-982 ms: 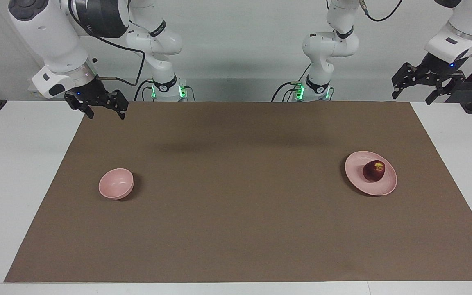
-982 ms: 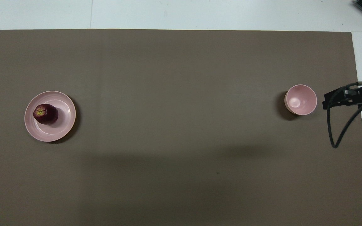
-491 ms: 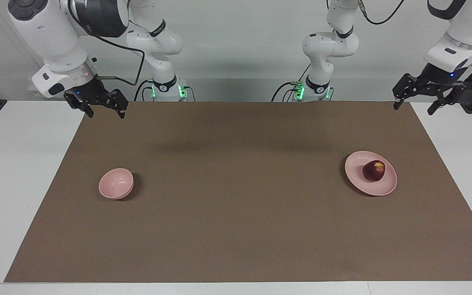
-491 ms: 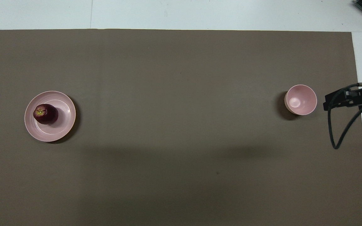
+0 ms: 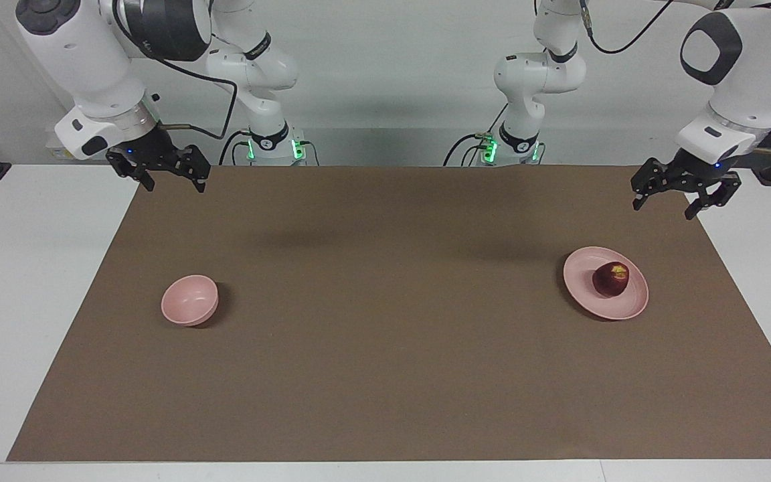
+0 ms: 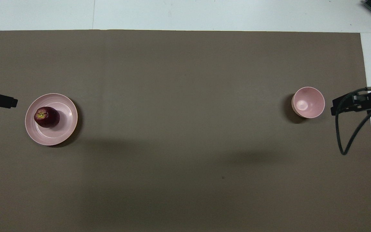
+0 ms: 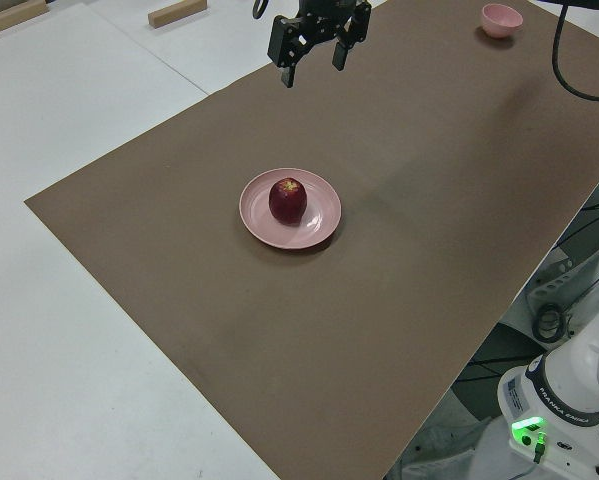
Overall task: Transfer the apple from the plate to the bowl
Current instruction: 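Reach the left gripper down to the red apple on the plate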
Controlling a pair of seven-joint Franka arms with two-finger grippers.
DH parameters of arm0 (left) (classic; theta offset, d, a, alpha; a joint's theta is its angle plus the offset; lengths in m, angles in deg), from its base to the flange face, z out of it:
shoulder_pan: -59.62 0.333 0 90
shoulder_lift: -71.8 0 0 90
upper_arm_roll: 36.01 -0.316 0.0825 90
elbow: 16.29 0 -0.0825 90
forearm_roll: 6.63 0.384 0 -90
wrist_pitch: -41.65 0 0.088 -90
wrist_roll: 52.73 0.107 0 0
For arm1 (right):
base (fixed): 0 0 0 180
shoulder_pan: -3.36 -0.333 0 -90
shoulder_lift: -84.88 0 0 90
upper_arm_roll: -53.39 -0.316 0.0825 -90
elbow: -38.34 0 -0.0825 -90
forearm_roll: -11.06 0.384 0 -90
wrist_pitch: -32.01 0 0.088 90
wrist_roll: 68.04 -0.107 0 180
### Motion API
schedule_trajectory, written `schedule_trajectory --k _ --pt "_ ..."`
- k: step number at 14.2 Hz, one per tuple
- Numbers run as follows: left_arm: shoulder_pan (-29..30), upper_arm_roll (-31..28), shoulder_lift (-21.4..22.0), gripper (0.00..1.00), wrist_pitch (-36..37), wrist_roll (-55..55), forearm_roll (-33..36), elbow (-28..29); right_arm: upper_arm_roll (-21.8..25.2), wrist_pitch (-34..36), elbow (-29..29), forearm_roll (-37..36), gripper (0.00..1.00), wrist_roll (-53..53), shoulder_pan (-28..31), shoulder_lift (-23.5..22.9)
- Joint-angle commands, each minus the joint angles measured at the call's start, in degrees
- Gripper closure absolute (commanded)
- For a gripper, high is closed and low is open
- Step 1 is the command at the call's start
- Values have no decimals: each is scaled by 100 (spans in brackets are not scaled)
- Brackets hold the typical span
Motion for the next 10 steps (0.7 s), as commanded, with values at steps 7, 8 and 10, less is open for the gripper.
schedule_trajectory --k 7,8,10 --pt "358 12 -10 0 -1942 681 -67 1628 -10 43 -206 94 0 -97 35 191" --pt "358 12 -106 0 -2110 681 -67 1734 -18 34 -223 102 0 -97 35 200" --pt "384 12 -326 0 -2365 664 -67 1945 -19 -36 -363 111 0 -97 26 270"
